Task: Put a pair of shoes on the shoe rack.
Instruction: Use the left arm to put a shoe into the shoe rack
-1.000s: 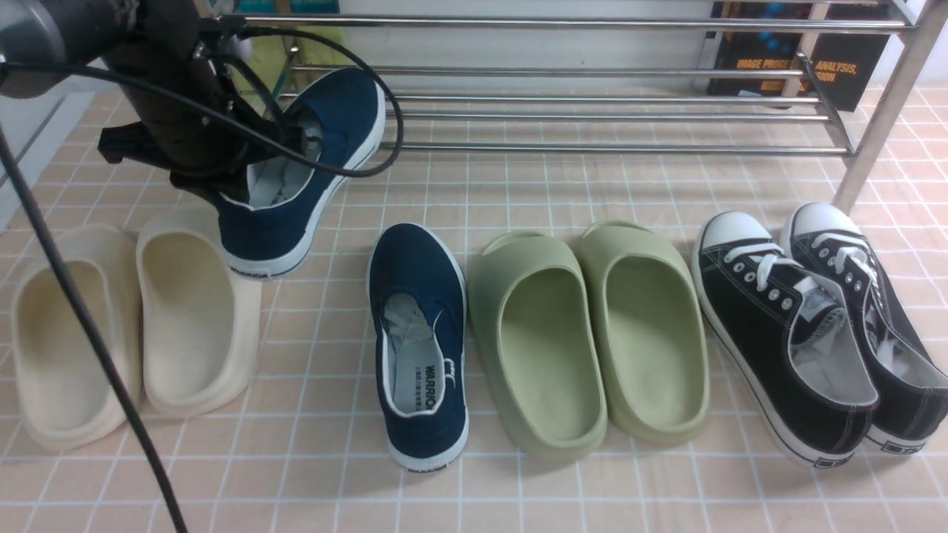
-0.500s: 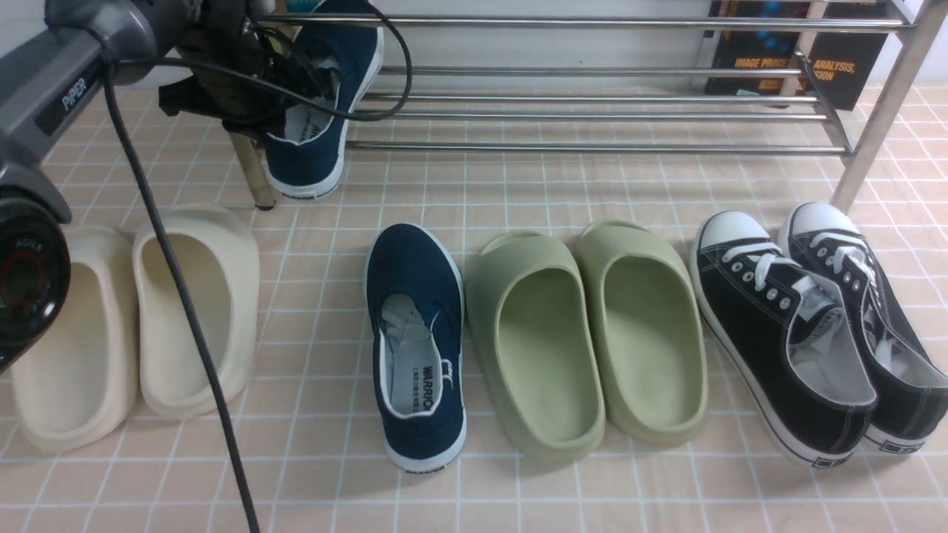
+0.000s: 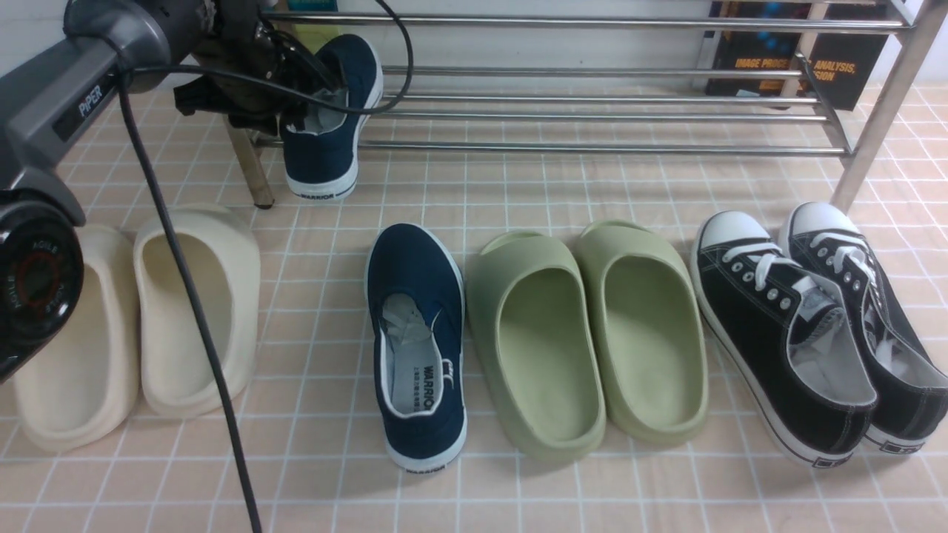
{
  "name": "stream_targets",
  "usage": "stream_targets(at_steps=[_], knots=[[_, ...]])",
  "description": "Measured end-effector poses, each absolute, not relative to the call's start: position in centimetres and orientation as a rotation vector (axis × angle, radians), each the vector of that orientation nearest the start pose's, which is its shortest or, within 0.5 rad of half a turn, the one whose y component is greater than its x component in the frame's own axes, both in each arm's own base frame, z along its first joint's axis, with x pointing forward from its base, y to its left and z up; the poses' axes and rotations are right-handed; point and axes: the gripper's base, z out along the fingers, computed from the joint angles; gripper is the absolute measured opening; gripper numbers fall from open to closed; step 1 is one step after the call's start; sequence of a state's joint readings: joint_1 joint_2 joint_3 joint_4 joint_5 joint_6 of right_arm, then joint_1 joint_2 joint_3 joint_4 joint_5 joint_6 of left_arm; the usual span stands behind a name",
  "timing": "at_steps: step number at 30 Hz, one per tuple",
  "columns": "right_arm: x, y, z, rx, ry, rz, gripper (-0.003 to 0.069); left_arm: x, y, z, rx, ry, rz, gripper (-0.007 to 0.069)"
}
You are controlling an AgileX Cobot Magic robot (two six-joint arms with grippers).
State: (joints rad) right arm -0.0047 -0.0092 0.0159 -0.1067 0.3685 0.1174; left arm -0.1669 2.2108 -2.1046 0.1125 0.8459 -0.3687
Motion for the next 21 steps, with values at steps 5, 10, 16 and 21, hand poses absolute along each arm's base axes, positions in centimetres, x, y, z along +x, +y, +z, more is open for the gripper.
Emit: stream_targets(at_steps=[5, 10, 16, 21], knots=[[5.3, -0.4, 17.5, 0.048, 1.856, -0.027, 0.0069, 49.3, -7.2, 30.0, -0.129, 2.412, -0.031, 0.0342], [5.3, -0.4, 17.5, 0.048, 1.856, -0.027, 0.0076, 46.5, -6.1, 34.2, -0.051, 2.44, 0.098, 0.0286], [5.3, -0.4, 17.5, 0.048, 1.856, -0.027, 0.0081, 44.2, -5.6, 34.4, 0.01, 2.587, 0.153, 0.0091], [5.3, -0.4, 17.5, 0.048, 1.856, -0.027, 0.009, 44.1, -6.6, 28.8, 0.054, 2.697, 0.032, 0.0002]])
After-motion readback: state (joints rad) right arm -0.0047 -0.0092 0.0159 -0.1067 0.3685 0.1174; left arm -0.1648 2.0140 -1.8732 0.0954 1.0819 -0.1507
